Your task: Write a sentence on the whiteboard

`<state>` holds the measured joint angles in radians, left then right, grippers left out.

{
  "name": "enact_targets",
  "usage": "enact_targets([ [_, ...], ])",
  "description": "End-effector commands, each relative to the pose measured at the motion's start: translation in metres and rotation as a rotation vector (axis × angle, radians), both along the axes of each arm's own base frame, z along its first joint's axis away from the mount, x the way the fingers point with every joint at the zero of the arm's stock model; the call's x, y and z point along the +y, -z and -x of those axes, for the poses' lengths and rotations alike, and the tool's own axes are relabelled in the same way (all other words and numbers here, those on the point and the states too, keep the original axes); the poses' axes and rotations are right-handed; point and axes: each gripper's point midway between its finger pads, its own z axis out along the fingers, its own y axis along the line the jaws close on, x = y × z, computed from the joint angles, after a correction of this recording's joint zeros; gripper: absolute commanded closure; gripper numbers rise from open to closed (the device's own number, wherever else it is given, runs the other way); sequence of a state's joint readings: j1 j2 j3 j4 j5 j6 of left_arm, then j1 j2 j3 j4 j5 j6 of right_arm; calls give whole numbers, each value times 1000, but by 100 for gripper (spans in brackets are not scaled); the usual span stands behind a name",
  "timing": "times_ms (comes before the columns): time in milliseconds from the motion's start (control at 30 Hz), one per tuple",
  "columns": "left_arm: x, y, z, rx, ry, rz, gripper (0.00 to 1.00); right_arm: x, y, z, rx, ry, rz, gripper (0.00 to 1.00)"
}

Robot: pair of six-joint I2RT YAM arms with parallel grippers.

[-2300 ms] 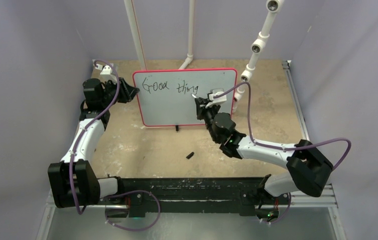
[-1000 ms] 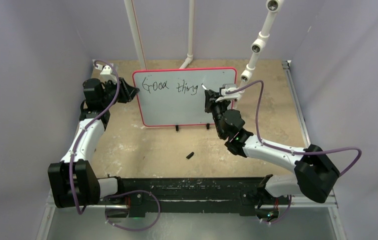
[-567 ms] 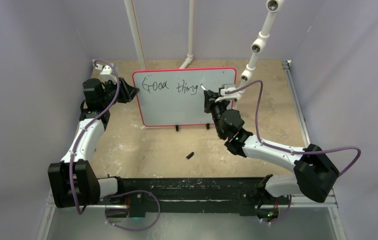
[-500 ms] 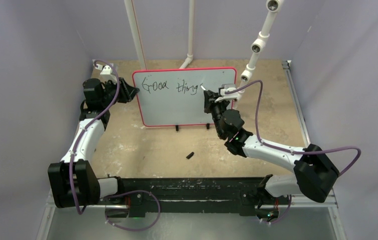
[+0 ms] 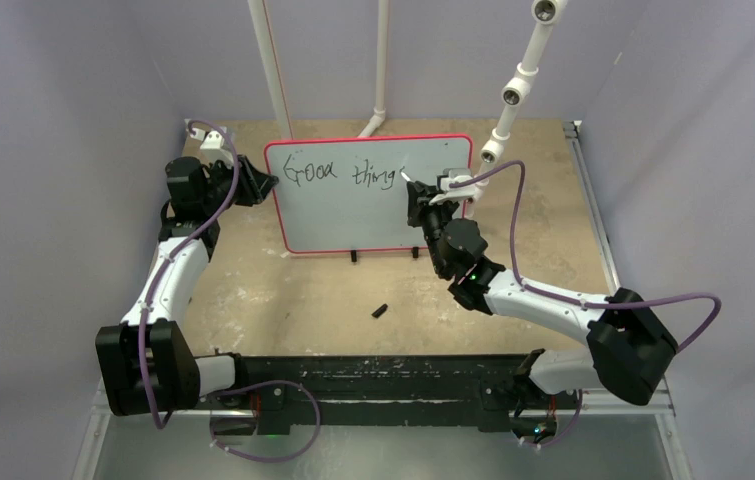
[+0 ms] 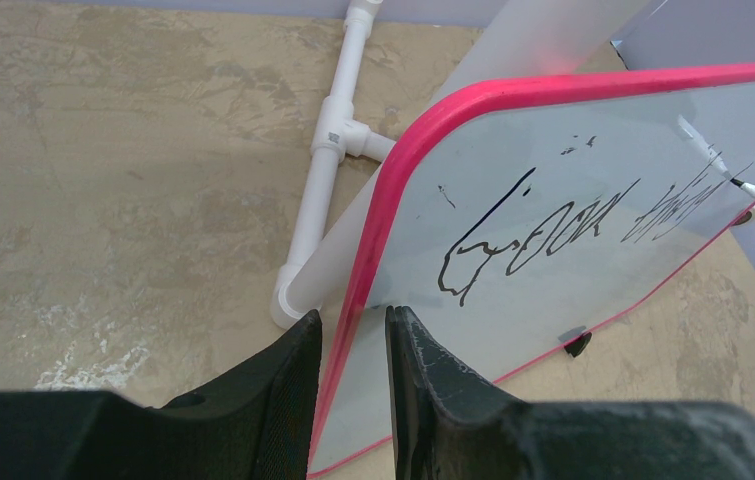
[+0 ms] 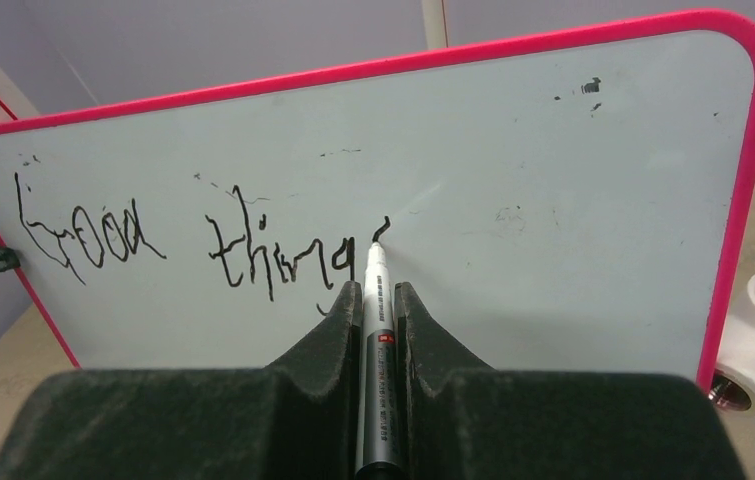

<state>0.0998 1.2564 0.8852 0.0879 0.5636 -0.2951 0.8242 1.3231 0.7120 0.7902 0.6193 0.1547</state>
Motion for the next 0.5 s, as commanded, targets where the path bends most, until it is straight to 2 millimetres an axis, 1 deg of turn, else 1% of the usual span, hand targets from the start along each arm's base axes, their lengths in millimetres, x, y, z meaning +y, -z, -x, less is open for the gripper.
enact_targets([
  [0,1,-10,0,-44,2,-18,71,-15,7,-2,31,75,1,100],
  [233,1,-10,0,-45,2,-18,71,-25,7,0,36,109,-3,100],
  [467,1,-11,0,-47,1,-18,71,-29,12,2,50,120,-2,100],
])
